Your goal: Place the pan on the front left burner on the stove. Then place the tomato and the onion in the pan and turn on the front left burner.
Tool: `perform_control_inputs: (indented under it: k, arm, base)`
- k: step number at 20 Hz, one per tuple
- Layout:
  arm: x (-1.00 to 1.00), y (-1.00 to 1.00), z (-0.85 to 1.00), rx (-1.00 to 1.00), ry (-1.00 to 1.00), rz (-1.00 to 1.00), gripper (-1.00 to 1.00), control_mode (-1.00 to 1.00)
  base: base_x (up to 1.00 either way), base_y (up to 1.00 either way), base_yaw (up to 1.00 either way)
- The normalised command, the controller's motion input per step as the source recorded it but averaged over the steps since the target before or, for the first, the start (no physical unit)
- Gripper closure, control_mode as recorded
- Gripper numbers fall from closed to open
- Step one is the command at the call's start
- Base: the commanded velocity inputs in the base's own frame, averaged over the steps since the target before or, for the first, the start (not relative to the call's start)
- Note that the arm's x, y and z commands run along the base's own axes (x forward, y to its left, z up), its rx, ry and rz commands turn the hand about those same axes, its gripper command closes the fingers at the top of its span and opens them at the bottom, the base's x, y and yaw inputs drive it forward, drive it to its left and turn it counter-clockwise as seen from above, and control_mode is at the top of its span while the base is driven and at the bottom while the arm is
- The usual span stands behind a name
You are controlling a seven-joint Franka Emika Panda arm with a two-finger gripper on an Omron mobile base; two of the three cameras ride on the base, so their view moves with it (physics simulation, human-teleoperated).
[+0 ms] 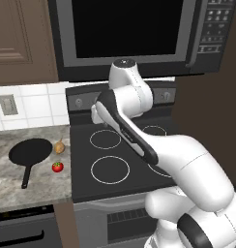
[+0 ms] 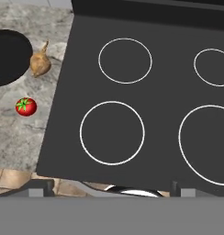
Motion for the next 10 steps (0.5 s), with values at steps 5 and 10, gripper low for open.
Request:
perform_control_inputs:
  k: [5, 10]
  arm:
    - [-0.06, 0.27, -0.04, 0.00, 0.00, 0.00, -1.00, -1.00]
    - [-0.07, 0.06, -0.02, 0.00, 0.00, 0.00, -1.00, -1.00]
  base:
    - [0.00, 0.00, 0.00]
    - [0.00, 0.00, 0.00]
